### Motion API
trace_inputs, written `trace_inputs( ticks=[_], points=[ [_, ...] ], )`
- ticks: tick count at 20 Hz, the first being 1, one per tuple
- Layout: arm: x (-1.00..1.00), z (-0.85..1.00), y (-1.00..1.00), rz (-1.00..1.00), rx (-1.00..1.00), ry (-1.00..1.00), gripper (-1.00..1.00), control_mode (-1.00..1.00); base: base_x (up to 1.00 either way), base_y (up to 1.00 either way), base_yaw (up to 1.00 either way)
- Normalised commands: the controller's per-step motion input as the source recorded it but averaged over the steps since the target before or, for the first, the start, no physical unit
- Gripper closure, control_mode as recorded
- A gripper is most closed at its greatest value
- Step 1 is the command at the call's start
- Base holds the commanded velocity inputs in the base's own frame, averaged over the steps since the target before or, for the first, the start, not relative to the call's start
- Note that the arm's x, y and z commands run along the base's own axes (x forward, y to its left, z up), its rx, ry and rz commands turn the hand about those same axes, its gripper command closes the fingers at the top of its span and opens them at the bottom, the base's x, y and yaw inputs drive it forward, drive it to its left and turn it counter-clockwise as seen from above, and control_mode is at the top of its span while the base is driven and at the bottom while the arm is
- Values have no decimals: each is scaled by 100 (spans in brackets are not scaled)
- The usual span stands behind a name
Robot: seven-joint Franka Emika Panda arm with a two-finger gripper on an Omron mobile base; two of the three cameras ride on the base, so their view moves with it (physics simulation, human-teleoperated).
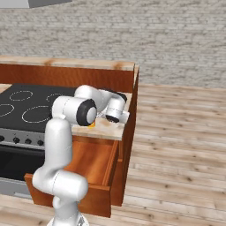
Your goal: Pick up the straw from the left drawer and put it inside the smoothie cup.
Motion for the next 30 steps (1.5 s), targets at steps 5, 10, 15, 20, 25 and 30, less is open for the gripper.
trace_inputs(
  ticks=[5,10,15,20,25,30],
  points=[
    [12,-14,0,0,0,0,100,-100,0,0,0],
    [10,-14,0,0,0,0,100,-100,0,0,0],
    [11,-14,0,0,0,0,100,-100,0,0,0],
    [11,-13,0,0,0,0,100,-100,0,0,0],
    [3,-12,0,0,0,0,100,-100,0,0,0],
    [-2,-4,0,1,0,-6,100,-100,0,0,0]
  ],
)
